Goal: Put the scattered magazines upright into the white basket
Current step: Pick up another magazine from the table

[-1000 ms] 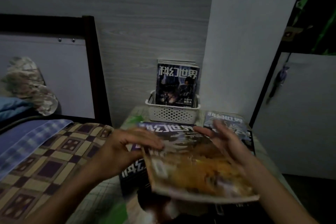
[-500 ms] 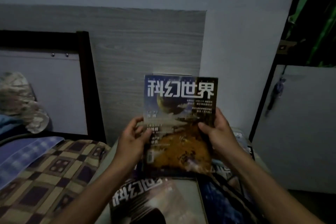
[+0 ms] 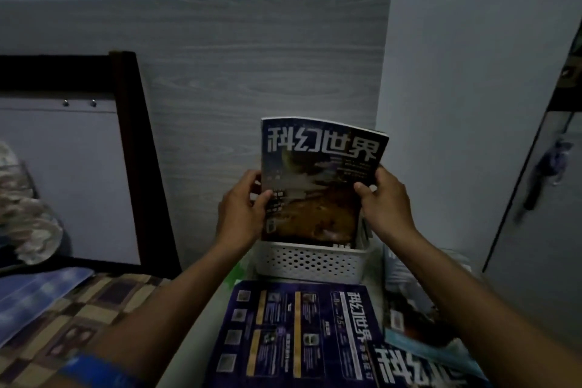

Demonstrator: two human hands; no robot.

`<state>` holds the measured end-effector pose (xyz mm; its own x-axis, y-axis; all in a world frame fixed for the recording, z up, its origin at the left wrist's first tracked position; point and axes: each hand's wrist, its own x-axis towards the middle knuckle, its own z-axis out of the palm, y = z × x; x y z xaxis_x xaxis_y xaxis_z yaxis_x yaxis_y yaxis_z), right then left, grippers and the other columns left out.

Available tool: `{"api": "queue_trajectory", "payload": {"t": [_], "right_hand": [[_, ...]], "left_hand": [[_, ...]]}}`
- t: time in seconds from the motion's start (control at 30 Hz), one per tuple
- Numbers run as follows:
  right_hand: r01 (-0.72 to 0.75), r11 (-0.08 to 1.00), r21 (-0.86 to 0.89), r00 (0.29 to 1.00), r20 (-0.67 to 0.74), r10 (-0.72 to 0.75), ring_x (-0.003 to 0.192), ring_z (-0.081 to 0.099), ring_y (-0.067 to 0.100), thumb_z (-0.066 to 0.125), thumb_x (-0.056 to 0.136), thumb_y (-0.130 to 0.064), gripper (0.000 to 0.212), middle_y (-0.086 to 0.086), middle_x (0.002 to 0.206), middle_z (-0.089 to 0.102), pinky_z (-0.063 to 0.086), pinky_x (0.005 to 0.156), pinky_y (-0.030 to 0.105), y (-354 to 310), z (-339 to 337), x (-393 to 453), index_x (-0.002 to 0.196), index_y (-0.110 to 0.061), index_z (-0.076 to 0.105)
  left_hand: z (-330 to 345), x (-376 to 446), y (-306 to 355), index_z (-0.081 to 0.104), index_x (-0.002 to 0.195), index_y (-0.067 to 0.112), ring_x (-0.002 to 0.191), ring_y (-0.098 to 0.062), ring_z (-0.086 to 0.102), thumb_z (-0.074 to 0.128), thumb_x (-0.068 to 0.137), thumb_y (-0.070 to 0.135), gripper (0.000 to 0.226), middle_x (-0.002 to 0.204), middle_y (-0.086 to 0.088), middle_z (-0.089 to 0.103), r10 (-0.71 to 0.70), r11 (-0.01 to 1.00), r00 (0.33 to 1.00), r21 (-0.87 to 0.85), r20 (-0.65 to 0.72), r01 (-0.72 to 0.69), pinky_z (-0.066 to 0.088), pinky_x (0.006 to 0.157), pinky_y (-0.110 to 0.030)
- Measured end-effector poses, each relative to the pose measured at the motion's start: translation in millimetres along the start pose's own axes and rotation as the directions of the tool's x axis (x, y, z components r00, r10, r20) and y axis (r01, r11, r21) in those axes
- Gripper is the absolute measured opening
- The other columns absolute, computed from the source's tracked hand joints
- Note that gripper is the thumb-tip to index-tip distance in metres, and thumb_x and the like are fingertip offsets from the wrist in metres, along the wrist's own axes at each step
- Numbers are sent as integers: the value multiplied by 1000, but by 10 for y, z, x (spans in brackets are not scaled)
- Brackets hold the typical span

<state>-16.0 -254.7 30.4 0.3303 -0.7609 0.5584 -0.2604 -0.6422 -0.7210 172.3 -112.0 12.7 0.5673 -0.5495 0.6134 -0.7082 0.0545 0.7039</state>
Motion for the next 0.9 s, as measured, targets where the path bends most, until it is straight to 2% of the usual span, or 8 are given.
{"api": "queue_trajectory", "payload": {"t": [0.13,0.27,0.37,0.43,0.5,0.63,0.77,0.9], "right_hand": [[-79,996,30,996,36,78,82,61,15,58,95,-16,20,-3,97,65,41,64,23,297,175,-31,115,-19,63],[-161,987,0,986,48,161,83,62,14,64,91,-18,28,3,100,70,49,74,27,438,253,10,119,-18,66],[-258,965,38,966,-19,259,97,62,23,68,88,-21,27,3,108,66,53,85,38,449,299,14,115,-16,62],[-280,957,81,953,-97,287,101,58,20,68,88,-23,28,0,113,61,49,85,36,425,260,-90,113,-21,55],[-258,959,117,960,-78,268,98,59,16,66,89,-24,22,-6,108,61,50,82,35,422,176,-317,108,-26,55],[-171,981,94,982,101,162,85,60,4,60,92,-25,7,-12,95,64,51,72,28,476,35,-1016,94,-31,59],[-189,976,108,966,196,166,81,59,2,60,94,-22,10,-9,92,64,49,69,24,460,-66,-1418,88,-30,60],[-202,976,79,947,271,173,71,56,2,60,94,-19,14,-7,82,62,45,65,24,363,-190,-1690,83,-28,61]], "left_hand": [[179,-53,-320,53,91,52,77,13,61,60,94,18,35,88,16,63,-30,999,999,-19,44,30,45,48,-5],[309,-57,-541,56,83,38,75,0,62,69,87,21,22,83,17,61,-99,991,994,94,42,94,42,55,-12],[351,-52,-571,52,75,29,74,-12,60,74,82,21,24,82,9,59,-224,966,969,111,-104,235,39,55,-21],[280,-184,-462,47,80,29,72,-8,55,72,83,23,27,90,9,52,-104,974,980,182,-168,135,36,55,-20],[191,-508,-325,43,83,37,74,-4,53,66,85,25,26,87,15,48,92,977,995,187,50,-99,34,58,-15],[50,-1360,-178,56,87,34,79,-8,59,51,86,52,19,85,13,60,263,834,780,272,568,-479,40,64,-25],[7,-1688,-136,42,138,34,130,-23,44,40,69,85,86,145,2,46,-94,808,615,421,783,-412,37,104,-40],[13,-1774,-103,19,146,29,115,-33,56,21,86,74,75,134,-15,53,-21,711,536,389,844,-585,48,91,-42]]}}
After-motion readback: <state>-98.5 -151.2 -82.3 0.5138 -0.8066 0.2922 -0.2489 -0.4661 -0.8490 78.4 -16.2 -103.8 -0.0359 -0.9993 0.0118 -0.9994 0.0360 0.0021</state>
